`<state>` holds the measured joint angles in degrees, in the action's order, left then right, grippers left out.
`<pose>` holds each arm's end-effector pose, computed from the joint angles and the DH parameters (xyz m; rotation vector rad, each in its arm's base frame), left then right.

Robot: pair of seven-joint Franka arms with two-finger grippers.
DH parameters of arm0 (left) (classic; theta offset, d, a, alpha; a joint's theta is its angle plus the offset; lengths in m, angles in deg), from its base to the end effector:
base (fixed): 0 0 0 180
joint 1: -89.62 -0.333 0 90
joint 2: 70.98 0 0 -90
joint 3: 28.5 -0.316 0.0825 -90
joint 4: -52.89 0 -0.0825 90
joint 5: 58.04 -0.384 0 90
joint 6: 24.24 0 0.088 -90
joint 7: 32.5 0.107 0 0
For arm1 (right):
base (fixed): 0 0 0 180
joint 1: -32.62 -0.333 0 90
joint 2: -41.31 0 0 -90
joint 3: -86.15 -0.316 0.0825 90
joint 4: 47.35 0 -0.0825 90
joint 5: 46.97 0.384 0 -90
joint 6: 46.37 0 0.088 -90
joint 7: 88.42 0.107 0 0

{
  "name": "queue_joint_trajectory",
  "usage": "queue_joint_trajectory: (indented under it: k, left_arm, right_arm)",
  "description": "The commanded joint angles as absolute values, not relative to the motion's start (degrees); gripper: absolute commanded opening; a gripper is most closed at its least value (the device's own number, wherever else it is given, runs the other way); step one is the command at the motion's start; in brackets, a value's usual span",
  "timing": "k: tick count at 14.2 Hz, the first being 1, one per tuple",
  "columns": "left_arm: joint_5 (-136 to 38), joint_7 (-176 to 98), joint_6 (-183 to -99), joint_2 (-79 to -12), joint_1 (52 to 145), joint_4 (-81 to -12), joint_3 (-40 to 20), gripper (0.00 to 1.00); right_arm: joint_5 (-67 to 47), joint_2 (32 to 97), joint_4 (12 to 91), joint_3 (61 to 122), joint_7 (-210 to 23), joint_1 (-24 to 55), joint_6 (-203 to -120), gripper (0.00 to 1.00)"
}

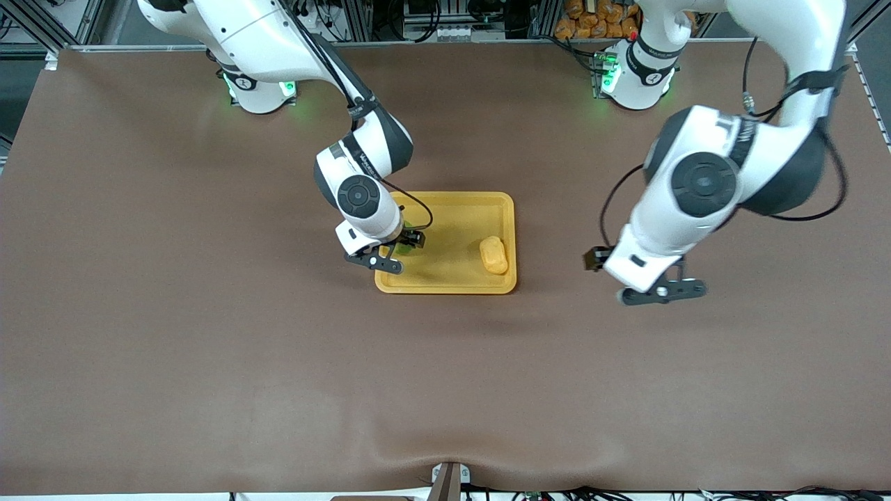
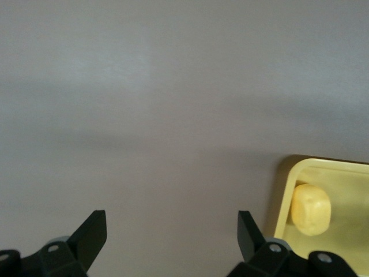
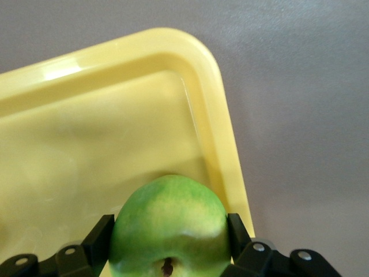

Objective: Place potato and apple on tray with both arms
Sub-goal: 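Open the left gripper to drop the potato onto the tray, then withdraw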

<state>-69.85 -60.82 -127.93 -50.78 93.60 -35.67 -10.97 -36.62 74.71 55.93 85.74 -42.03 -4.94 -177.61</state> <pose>0.6226 -0.2013 0.4505 -3.0244 -0.1162 0.0375 0.5054 0.3992 0.2140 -3.0671 0.4223 0.2486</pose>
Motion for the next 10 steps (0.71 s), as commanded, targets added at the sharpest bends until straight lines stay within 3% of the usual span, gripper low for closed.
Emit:
queue_joint_trajectory:
  k: [1, 2, 5, 10]
  left_arm:
    - [-70.08, -54.06, -125.93, -53.40, 89.80, -36.49, -10.40, 1.00]
    - [-70.08, -51.94, -125.67, -53.58, 89.01, -36.41, -10.40, 1.00]
    - [-70.08, -49.47, -125.05, -54.63, 86.99, -35.45, -10.49, 1.00]
    - [-69.99, -46.82, -121.28, -58.23, 85.32, -33.86, -10.93, 1.00]
  right_arm:
    - [-35.55, 75.24, 55.04, 86.24, -39.66, -5.78, -177.85, 0.57]
    - [-35.55, 75.32, 54.86, 86.24, -38.78, -5.87, -177.76, 1.00]
    - [-35.63, 75.15, 53.81, 86.33, -38.85, -5.87, -176.89, 1.00]
    - [-36.34, 73.75, 49.95, 86.85, -39.47, -4.82, -167.33, 1.00]
